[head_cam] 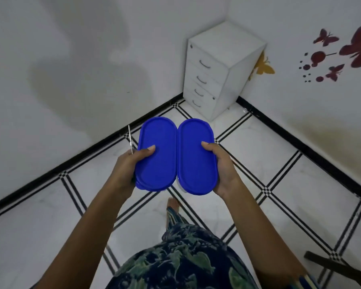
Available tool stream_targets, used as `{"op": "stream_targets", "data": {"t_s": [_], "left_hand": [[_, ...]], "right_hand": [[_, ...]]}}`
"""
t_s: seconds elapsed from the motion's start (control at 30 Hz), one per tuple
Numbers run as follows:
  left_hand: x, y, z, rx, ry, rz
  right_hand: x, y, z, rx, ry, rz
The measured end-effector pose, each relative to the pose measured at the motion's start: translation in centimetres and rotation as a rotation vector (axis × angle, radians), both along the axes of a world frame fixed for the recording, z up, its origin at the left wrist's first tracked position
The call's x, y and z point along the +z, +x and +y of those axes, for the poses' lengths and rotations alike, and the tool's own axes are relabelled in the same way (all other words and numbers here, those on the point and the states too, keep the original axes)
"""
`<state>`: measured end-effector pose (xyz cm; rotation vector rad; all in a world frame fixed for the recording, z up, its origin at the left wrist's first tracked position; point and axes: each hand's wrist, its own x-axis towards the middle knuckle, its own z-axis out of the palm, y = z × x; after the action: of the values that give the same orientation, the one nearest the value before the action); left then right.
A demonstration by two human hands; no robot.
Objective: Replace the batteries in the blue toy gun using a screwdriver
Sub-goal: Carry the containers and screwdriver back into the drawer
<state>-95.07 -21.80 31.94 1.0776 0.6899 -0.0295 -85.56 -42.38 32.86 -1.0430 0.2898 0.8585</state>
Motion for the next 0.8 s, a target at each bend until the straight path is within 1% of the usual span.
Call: {"op": "stream_targets", "data": {"t_s": [0.23, 0.3, 0.53, 0.8], "left_hand": [[1.4, 16.8, 6.6, -0.072, 0.02, 0.005], [1.5, 20.0, 7.9, -0.084, 0.01, 0.013], [-1.0, 37.5, 14.7, -0.156, 0.008, 0.042], [-2.3, 56.0, 20.7, -0.303, 0.072, 0.077]], "right_hand": [[1.3, 15.8, 6.4, -0.044, -0.026, 0.024], [1.5, 18.6, 7.7, -0.06, -0.027, 0.037], [-0.8, 33.3, 14.0, -0.19, -0.017, 0.09], [-2.1, 48.8, 19.0, -0.245, -0.122, 0.06]]}}
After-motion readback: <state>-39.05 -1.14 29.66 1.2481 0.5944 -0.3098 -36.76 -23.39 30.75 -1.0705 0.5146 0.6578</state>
